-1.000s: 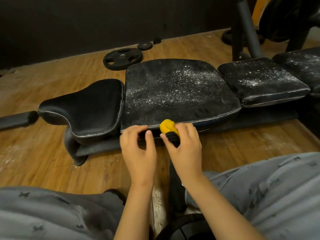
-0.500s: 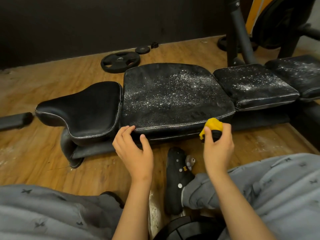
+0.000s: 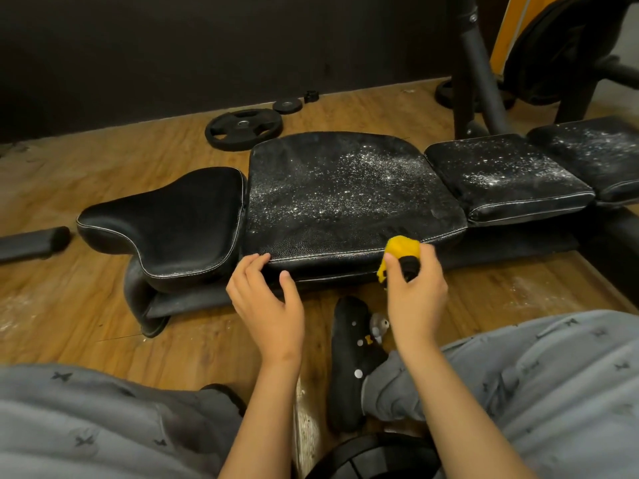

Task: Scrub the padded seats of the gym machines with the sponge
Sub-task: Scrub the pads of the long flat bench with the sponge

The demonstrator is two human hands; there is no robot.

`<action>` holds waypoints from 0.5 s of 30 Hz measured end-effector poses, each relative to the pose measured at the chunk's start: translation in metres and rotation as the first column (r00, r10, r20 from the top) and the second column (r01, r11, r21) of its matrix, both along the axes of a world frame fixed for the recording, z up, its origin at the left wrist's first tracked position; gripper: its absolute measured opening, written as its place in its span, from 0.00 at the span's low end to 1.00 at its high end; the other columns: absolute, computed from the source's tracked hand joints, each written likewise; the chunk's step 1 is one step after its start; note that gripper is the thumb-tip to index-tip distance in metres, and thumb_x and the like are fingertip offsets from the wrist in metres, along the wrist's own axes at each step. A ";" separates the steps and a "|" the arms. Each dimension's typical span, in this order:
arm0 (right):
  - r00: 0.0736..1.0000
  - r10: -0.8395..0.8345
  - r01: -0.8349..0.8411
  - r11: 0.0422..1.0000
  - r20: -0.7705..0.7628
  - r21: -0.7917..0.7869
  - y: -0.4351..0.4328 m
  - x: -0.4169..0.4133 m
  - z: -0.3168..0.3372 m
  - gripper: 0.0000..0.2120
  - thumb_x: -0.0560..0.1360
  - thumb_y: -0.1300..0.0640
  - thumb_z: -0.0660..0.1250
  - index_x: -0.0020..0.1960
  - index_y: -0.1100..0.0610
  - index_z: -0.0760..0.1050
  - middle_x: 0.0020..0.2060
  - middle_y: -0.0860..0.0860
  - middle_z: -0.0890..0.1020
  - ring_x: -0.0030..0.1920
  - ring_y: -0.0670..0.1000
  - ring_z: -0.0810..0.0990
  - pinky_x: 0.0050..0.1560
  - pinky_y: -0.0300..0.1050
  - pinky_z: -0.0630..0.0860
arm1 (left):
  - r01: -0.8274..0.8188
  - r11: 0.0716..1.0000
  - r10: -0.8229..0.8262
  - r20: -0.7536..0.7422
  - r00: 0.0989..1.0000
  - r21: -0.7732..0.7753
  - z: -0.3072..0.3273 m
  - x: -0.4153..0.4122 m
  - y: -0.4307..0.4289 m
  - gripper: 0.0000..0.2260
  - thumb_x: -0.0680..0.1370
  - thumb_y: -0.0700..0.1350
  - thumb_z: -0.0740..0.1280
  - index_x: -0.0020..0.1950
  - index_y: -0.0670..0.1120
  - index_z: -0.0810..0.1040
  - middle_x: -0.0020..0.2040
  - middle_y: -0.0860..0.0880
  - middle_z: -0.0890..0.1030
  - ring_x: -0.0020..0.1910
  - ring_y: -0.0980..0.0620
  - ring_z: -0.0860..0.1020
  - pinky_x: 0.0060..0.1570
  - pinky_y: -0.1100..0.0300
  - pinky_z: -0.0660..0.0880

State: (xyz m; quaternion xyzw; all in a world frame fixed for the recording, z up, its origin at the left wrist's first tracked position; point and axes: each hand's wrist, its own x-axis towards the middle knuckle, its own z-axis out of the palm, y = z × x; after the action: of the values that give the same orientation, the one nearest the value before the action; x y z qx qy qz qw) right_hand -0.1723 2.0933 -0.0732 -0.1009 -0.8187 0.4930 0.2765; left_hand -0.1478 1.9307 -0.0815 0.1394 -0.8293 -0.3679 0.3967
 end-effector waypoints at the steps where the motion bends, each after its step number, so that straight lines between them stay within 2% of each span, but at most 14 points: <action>1: 0.999 0.035 -0.034 0.997 -0.017 0.072 -0.013 0.002 0.004 0.11 0.74 0.52 0.70 0.51 0.57 0.74 0.44 0.53 0.79 0.45 0.55 0.78 0.42 0.42 0.67 | 0.000 1.000 0.000 0.002 1.000 0.002 0.000 0.000 0.000 0.15 0.77 0.45 0.63 0.63 0.43 0.74 0.63 0.46 0.72 0.65 0.49 0.67 0.66 0.59 0.62; 3: 0.989 0.142 -0.132 0.960 -0.027 0.247 -0.043 0.007 0.011 0.12 0.72 0.52 0.72 0.50 0.57 0.75 0.42 0.53 0.78 0.42 0.56 0.78 0.38 0.45 0.69 | -0.003 1.000 0.003 0.004 1.000 0.001 0.001 0.000 0.000 0.15 0.77 0.45 0.63 0.62 0.43 0.74 0.63 0.45 0.73 0.64 0.48 0.67 0.65 0.58 0.63; 5: 0.979 0.203 -0.187 0.919 -0.010 0.347 -0.062 0.007 0.020 0.12 0.72 0.51 0.73 0.51 0.56 0.76 0.41 0.53 0.77 0.40 0.56 0.79 0.35 0.45 0.70 | -0.006 1.000 0.007 0.019 1.000 -0.006 0.003 0.000 -0.001 0.14 0.77 0.42 0.65 0.62 0.43 0.74 0.63 0.46 0.73 0.64 0.49 0.67 0.65 0.57 0.63; 8: 0.978 0.208 -0.205 0.909 0.031 0.364 -0.051 0.001 0.028 0.13 0.73 0.50 0.71 0.53 0.55 0.76 0.42 0.53 0.77 0.42 0.57 0.79 0.34 0.45 0.69 | -0.017 1.000 0.017 0.047 0.999 -0.018 0.007 0.002 -0.003 0.13 0.76 0.39 0.67 0.61 0.44 0.75 0.62 0.47 0.74 0.63 0.49 0.68 0.64 0.56 0.63; 10: 0.989 0.139 -0.146 0.923 0.047 0.357 -0.025 -0.003 0.025 0.13 0.74 0.49 0.70 0.54 0.56 0.76 0.44 0.54 0.77 0.44 0.58 0.78 0.36 0.45 0.67 | -0.047 0.998 0.049 0.092 0.995 -0.031 0.014 0.003 -0.005 0.11 0.76 0.40 0.67 0.58 0.46 0.76 0.59 0.48 0.74 0.62 0.49 0.68 0.63 0.53 0.62; 13: 0.994 0.036 -0.066 0.948 0.101 0.312 0.023 -0.017 0.025 0.14 0.76 0.48 0.68 0.54 0.58 0.75 0.47 0.56 0.79 0.47 0.60 0.78 0.40 0.48 0.70 | -0.065 0.979 0.101 0.186 0.977 -0.192 0.038 -0.005 -0.008 0.08 0.76 0.44 0.67 0.54 0.46 0.77 0.55 0.48 0.75 0.59 0.46 0.70 0.62 0.49 0.61; 15: 0.985 0.039 -0.091 0.945 0.168 0.314 0.046 -0.030 0.029 0.15 0.75 0.48 0.68 0.53 0.58 0.75 0.47 0.57 0.79 0.48 0.61 0.78 0.42 0.50 0.73 | 0.038 0.950 0.058 0.294 0.954 -0.310 0.064 -0.019 -0.014 0.10 0.77 0.48 0.66 0.56 0.47 0.77 0.56 0.47 0.75 0.60 0.45 0.70 0.63 0.49 0.60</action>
State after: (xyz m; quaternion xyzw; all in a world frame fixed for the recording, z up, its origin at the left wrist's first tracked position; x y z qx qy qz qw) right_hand -0.2021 2.1395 -0.0445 -0.0666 -0.9102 0.3527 0.2065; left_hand -0.1670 1.9172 -0.0173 0.1334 -0.9267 -0.2046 0.2854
